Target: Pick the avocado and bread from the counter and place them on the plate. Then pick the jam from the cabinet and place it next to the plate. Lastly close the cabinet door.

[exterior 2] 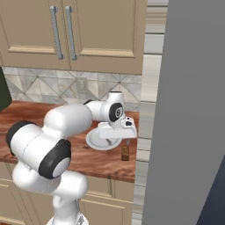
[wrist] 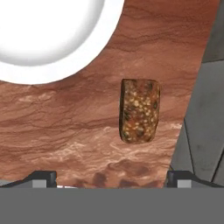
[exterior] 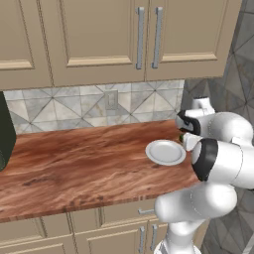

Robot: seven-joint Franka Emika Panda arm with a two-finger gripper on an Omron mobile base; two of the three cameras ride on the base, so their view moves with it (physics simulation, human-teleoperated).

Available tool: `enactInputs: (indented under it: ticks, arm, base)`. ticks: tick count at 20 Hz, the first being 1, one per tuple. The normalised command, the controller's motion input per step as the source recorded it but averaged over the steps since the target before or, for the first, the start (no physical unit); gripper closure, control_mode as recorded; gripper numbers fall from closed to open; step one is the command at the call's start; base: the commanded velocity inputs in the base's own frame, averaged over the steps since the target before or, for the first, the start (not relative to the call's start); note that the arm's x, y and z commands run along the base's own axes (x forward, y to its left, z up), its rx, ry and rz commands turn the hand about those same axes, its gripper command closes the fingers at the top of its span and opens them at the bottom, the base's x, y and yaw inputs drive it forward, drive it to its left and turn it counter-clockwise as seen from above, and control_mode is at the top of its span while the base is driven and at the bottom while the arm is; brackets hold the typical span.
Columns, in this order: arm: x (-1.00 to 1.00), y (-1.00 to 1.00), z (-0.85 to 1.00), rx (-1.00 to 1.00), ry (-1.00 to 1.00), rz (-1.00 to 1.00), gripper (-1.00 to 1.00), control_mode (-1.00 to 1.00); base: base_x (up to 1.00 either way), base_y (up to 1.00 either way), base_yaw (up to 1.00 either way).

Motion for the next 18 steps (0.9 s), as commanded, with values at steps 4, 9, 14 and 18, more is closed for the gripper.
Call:
enactInputs:
  ticks: [4, 9, 14, 18]
  arm:
    - [0.11, -0.10, -0.30, 0.00, 0.05, 0.00, -1.00, -1.00]
    - [0.11, -0.01, -0.28, 0.00, 0.01, 0.00, -1.00, -1.00]
    - [0.21, -0.10, -0.20, 0.00, 0.00, 0.00, -1.00, -1.00]
    - [0.30, -0.09, -0.14, 0.00, -0.01, 0.00, -1.00, -1.00]
  base:
    - [0.00, 0.00, 0.00]
    - [0.00, 0.00, 0.00]
    - [0.00, 0.00, 0.00]
    - [0.00, 0.00, 0.00]
